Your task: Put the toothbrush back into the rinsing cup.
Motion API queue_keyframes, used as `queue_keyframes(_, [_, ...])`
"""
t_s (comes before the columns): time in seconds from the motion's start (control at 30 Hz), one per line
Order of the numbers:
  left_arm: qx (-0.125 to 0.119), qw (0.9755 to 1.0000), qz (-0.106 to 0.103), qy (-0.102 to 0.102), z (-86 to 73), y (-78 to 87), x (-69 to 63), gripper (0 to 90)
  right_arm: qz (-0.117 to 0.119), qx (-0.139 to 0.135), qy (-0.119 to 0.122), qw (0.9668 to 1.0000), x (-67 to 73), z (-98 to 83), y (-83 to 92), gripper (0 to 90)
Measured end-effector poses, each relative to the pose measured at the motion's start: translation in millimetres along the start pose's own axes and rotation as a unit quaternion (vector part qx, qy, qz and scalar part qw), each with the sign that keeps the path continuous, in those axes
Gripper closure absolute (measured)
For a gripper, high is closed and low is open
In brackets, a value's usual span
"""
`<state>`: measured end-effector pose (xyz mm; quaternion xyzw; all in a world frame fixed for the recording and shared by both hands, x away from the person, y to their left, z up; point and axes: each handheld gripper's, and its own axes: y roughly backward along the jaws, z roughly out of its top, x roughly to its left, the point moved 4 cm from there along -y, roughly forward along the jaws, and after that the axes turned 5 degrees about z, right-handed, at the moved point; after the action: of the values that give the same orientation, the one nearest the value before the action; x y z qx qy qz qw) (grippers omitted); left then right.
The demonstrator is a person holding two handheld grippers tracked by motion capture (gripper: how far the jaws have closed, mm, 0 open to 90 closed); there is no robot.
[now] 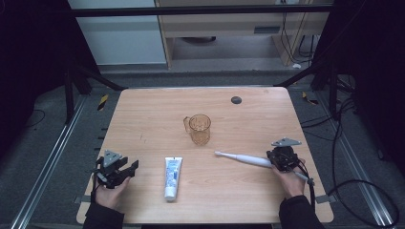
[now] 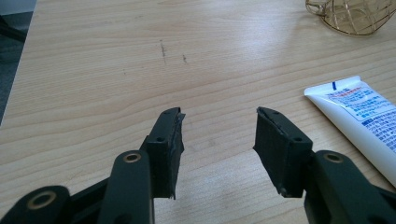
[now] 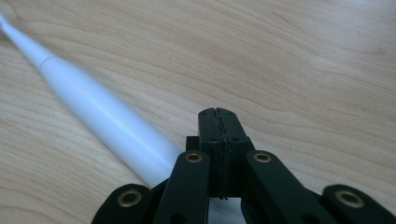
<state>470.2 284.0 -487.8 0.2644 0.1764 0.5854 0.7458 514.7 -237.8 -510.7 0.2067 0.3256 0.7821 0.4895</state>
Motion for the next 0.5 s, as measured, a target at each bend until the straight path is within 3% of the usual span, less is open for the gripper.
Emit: queue_keyframes(0.5, [0.002, 1.0000, -0.001, 0.002, -0.1, 0.1, 0.1, 49.7, 0.006, 0.000, 0.002, 1.0000, 5.8, -13.6, 16.4, 90.0])
